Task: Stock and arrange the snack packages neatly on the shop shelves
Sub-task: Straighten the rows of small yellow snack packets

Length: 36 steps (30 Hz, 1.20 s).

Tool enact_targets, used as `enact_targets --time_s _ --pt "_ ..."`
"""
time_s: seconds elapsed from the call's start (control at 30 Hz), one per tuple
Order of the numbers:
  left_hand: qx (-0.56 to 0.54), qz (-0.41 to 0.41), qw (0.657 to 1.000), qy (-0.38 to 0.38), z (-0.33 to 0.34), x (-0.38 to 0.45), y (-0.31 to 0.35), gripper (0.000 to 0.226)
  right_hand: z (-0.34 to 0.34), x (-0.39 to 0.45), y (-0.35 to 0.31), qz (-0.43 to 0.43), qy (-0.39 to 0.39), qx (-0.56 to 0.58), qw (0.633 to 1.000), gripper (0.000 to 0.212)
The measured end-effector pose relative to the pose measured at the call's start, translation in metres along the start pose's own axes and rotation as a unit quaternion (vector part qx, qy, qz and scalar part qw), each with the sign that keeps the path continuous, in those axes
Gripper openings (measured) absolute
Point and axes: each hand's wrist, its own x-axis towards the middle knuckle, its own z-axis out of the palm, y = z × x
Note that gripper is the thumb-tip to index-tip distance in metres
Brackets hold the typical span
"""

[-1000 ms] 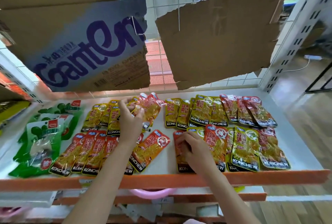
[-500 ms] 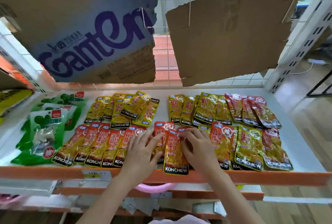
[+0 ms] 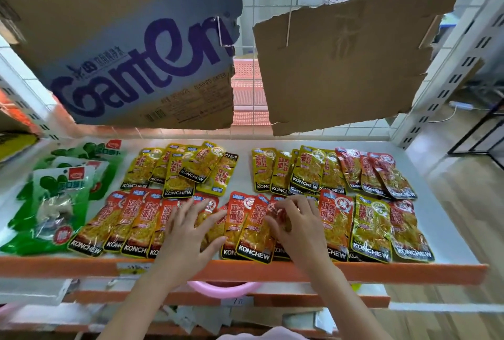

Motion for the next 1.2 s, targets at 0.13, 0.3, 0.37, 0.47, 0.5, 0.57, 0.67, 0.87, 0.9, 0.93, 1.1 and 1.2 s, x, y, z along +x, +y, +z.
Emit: enact_targets --time_s 0.13,0.3,0.37,0.47,0.5,0.57,0.67,0.87,0.9,0.93,1.1,1.2 --pt "-0.014 0.0 1.0 0.006 -0.001 0.004 0.008 0.053 0.0 0.003 -0.003 -0.021 -0.122 -0.052 0.991 0.06" --pt "0.0 0.055 0.998 0.028 0.005 0.009 0.017 0.051 -0.002 -0.002 -0.004 -0.034 0.013 -0.024 0.999 0.026" --pt "0.021 0.045 0.998 0.041 0.01 0.004 0.016 0.048 -0.003 -0.006 -0.004 -0.007 0.047 -0.042 0.998 0.018" --pt "0.037 0.037 0.996 0.07 0.01 0.001 0.014 0.041 -0.002 -0.013 -0.006 0.017 0.019 -0.091 0.996 0.022" --pt "0.038 0.04 0.995 0.082 0.01 0.003 0.012 0.039 -0.002 -0.016 -0.008 0.025 0.009 -0.101 0.995 0.023" --pt "0.032 0.025 0.995 0.087 0.008 0.007 0.012 0.039 0.0 -0.022 -0.011 0.042 -0.016 -0.096 0.994 0.029" --pt "-0.002 0.014 0.996 0.086 0.004 0.019 0.011 0.037 0.001 -0.025 -0.019 0.068 -0.038 -0.085 0.993 0.038" --pt "-0.04 0.051 0.996 0.063 -0.007 0.025 0.008 0.022 0.001 -0.027 -0.022 0.087 -0.043 -0.067 0.993 0.041" --pt "-0.052 0.055 0.995 0.065 -0.008 0.022 0.007 0.016 0.001 -0.027 -0.022 0.081 -0.044 -0.064 0.994 0.04" --pt "-0.064 0.061 0.993 0.074 -0.009 0.018 0.007 0.013 0.001 -0.027 -0.022 0.073 -0.048 -0.058 0.994 0.039" --pt "-0.14 0.126 0.972 0.139 -0.011 0.022 0.031 0.021 -0.005 -0.026 -0.021 0.018 -0.094 -0.016 0.995 0.037" --pt "-0.104 0.143 0.984 0.038 0.0 0.026 0.061 0.044 -0.023 -0.023 -0.006 0.019 -0.101 0.09 0.991 0.022"
